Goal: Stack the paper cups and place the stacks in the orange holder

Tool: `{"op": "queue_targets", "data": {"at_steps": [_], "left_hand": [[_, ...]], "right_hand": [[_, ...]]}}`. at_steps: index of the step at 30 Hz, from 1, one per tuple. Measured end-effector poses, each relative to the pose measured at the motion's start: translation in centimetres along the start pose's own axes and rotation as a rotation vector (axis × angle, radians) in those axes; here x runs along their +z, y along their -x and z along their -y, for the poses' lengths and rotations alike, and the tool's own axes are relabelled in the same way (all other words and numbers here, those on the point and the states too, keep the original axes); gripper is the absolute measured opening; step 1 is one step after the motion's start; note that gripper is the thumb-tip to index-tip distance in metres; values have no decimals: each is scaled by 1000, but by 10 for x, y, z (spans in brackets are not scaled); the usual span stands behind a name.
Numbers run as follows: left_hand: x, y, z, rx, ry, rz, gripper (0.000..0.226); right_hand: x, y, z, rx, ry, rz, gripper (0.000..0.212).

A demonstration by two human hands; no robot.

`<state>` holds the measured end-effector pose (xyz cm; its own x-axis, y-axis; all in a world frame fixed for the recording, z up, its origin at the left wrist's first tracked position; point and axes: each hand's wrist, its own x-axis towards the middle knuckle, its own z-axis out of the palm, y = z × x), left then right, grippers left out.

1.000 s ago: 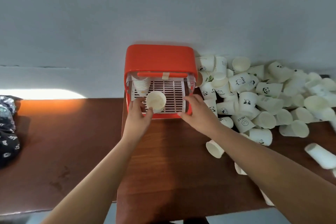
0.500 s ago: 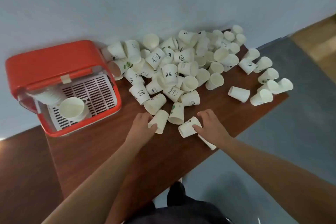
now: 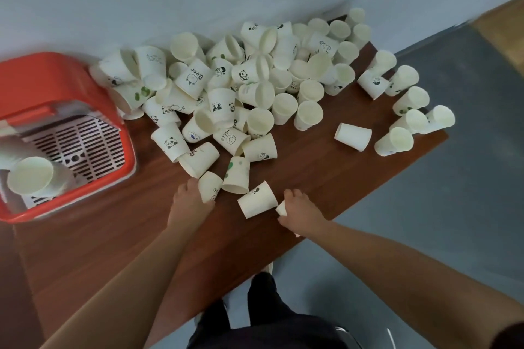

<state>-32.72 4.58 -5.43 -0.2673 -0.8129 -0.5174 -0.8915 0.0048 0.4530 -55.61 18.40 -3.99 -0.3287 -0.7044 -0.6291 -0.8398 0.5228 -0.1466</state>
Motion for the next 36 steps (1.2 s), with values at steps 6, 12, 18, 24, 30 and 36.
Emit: {"op": "queue_targets", "data": {"at_steps": [6, 12, 18, 24, 30, 36], "left_hand": [[-5, 9, -5, -71, 93, -42, 73], [-31, 27, -15, -98, 170, -82, 72], [-80, 48, -15, -71, 319, -236, 66], [-147, 73, 11, -106, 447, -481, 66], [-219, 99, 66, -184, 512, -660, 64], [-271, 107, 135, -251, 473, -702, 71]], "right_hand": [[-45, -21, -15, -61, -96, -21, 60], [-125, -28, 8, -187, -99, -111, 56], [-172, -16, 77, -404, -137, -225, 59], [-185, 7, 169, -617, -115, -182, 56], [-188, 34, 265, -815, -86, -145, 68], [-176, 34, 353, -745, -277, -103, 59]]}}
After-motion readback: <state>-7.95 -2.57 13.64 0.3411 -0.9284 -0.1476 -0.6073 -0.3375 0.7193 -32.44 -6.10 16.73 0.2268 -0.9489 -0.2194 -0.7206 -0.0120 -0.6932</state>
